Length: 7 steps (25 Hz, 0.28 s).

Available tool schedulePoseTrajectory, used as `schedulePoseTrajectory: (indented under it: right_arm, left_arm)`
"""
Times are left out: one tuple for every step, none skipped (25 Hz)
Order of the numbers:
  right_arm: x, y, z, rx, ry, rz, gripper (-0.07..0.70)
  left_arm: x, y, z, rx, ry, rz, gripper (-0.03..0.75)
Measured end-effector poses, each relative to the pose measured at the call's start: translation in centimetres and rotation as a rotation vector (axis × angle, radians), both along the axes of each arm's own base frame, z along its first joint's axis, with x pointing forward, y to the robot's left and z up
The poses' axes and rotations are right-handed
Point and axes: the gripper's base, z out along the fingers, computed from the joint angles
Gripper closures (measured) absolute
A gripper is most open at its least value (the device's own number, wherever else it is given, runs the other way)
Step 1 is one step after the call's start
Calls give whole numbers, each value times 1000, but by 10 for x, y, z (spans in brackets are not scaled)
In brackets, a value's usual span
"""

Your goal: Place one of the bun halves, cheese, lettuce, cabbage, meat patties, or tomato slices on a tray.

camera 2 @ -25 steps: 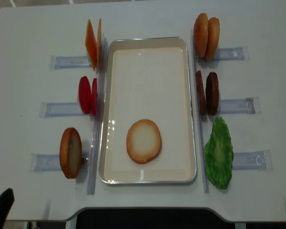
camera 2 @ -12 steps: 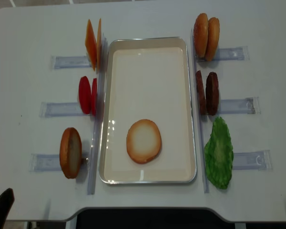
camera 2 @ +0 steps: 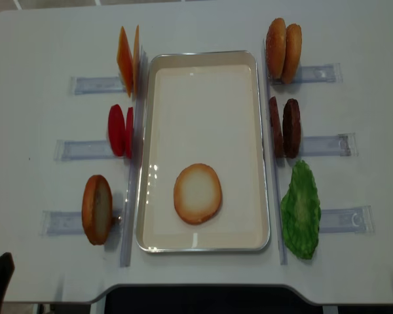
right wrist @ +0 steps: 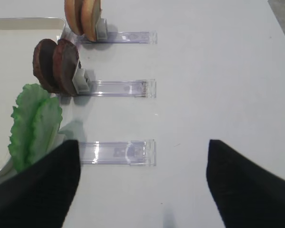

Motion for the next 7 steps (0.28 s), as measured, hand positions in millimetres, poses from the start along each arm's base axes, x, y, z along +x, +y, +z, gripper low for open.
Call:
schedulePoseTrajectory:
  right_arm:
    - [0,0,0,0,0,0,107]
    - [0,0,0,0,0,0,107]
    - [0,0,0,0,0,0,107]
    - [0,0,0,0,0,0,107]
    - [0,0,0,0,0,0,107]
    - [0,0,0,0,0,0,107]
    - [0,0,0,0,0,0,107]
  left_arm:
    - [0,0,0,0,0,0,24]
    - [0,0,0,-1,0,-1,24]
    - [0,0,0,-1,0,-1,24]
    - [0,0,0,-1,0,-1,24]
    - [0,0,0,-2,0,-1,24]
    - [0,0,0,-2,0,-2,24]
    - [0,0,0,-2,0,-2,24]
